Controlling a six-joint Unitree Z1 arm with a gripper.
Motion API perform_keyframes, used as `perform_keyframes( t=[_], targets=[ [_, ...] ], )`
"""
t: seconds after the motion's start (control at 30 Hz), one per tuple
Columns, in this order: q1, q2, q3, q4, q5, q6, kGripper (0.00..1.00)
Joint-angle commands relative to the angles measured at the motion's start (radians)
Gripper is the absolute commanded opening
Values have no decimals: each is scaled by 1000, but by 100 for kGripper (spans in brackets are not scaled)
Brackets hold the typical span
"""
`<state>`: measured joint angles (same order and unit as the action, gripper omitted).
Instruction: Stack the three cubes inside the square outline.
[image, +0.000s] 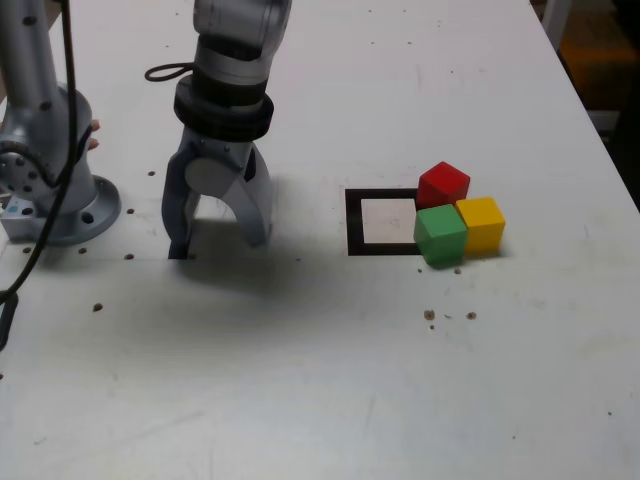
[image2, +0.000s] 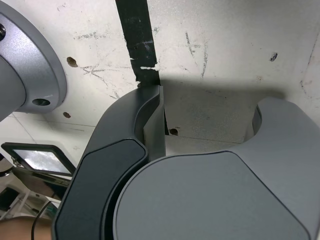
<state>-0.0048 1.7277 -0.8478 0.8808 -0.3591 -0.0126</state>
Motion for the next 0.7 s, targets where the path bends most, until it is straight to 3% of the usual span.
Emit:
perform_keyframes(
  t=[0.0,0.67],
  targets=[
    [2,-6,3,-2,2,-1,68],
    [2,-22,-23,6,13,-3,68]
  ],
)
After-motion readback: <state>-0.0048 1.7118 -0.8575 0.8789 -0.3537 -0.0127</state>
